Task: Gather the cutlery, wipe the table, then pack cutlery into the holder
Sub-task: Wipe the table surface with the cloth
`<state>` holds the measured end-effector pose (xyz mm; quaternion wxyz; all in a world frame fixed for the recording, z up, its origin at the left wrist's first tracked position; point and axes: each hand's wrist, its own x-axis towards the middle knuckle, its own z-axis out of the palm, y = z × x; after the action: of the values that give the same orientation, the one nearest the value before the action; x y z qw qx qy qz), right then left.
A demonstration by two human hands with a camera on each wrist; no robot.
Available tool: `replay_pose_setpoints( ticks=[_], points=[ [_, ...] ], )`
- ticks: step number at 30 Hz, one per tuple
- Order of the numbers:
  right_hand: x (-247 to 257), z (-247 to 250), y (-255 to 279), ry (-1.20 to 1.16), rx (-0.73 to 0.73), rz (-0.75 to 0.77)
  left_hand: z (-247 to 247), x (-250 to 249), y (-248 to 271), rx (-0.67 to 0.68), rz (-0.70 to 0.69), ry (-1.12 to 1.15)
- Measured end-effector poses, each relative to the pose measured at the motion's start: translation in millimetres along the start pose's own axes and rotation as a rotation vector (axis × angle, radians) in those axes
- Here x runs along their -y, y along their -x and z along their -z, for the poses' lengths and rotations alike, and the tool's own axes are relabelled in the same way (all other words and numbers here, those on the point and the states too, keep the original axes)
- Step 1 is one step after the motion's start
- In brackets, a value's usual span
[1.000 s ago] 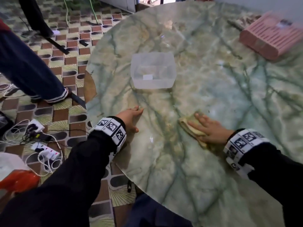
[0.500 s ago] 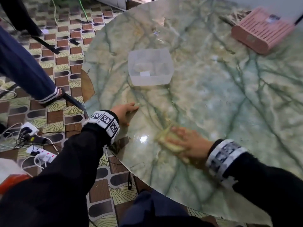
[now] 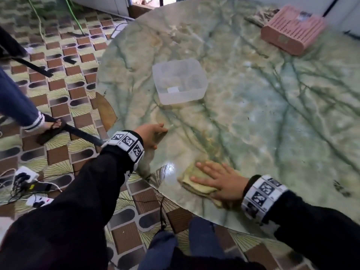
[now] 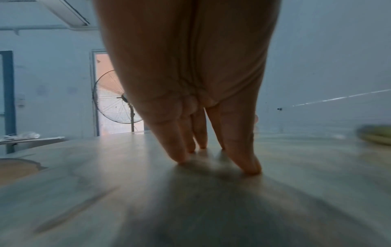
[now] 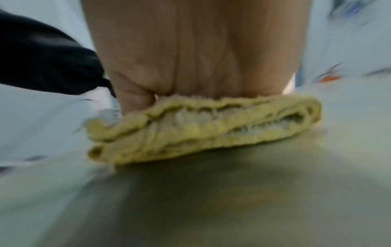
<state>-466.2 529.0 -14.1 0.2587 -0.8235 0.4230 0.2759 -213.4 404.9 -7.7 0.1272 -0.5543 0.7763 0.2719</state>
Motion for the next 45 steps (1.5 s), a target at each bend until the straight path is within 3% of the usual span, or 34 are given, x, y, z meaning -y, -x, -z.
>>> replay_pose_setpoints(
  ticks=[3,6,8,12,14,16,18,20,22,25,27,30,31,33,36,38,41,43,45],
  points=[
    [-68.3,17.8,-1.0,-0.118,-0.105,-0.412,-1.4,11.6,5.3,-0.044,0.009,-0.071],
    [-76.6,44.7,-36.7,-0.279,-0.259,-0.682,-1.9,24.1,11.2,-0.05,-0.008,-0.05],
    [-32.3,65.5,-70.1,-0.244,-0.304,-0.651,-1.6,31.1,12.2,-0.042,-0.018,0.023],
    [87.1,75.9,-106.3,-0.055,-0.222,-0.243,3.4,43.6,15.3,-0.199,0.01,0.213],
    [107.3,59.8,-93.3,-0.058,-0.149,-0.163,6.9,51.8,17.5,-0.218,0.034,0.212],
    [85.9,45.2,-72.0,-0.059,-0.092,-0.128,10.5,59.0,18.8,-0.183,0.006,0.203],
    [42.0,47.5,-55.6,-0.062,-0.066,-0.262,10.8,65.2,15.3,-0.151,-0.028,0.215],
    [-0.3,58.9,-58.0,-0.126,-0.184,-0.46,12.3,66.1,11.8,-0.142,-0.038,0.201],
    [-13.0,75.2,-79.0,-0.203,-0.27,-0.548,14.8,62.1,8.2,-0.141,-0.022,0.136],
    [23.4,80.4,-115.6,-0.037,-0.368,-0.297,19.8,48.7,-2.5,-0.186,-0.013,0.078],
    [53.0,66.0,-108.5,0.073,-0.279,-0.127,24.5,32.4,-10.3,-0.19,-0.014,0.067],
    [22.4,42.5,-57.4,0.005,-0.086,0.036,29.6,1.5,-24.9,-0.172,-0.112,0.074],
    [-1.9,40.1,-42.9,0.014,-0.11,0.084,30.2,-8.8,-31.4,-0.164,-0.156,0.067],
    [-74.2,36.9,-28.8,0.0,-0.227,-0.042,30.9,-26.4,-46.7,-0.125,-0.207,0.061],
    [-188.8,60.7,-25.7,-0.126,-0.18,-0.433,36.8,-47.7,-72.7,-0.07,-0.245,0.064],
    [-231.7,94.4,-34.1,-0.279,-0.246,-0.653,41.8,-57.2,-88.6,-0.039,-0.253,0.037],
    [-240.9,143.5,-82.8,-0.365,-0.466,-0.621,45.9,-64.0,-102.6,0.022,-0.289,-0.018],
    [-214.7,168.9,-117.6,-0.237,-0.395,-0.598,44.6,-60.9,-105.7,0.057,-0.278,-0.02],
    [-190.0,170.8,-129.2,-0.176,-0.293,-0.459,42.6,-57.1,-106.5,0.068,-0.261,-0.017]
  ],
)
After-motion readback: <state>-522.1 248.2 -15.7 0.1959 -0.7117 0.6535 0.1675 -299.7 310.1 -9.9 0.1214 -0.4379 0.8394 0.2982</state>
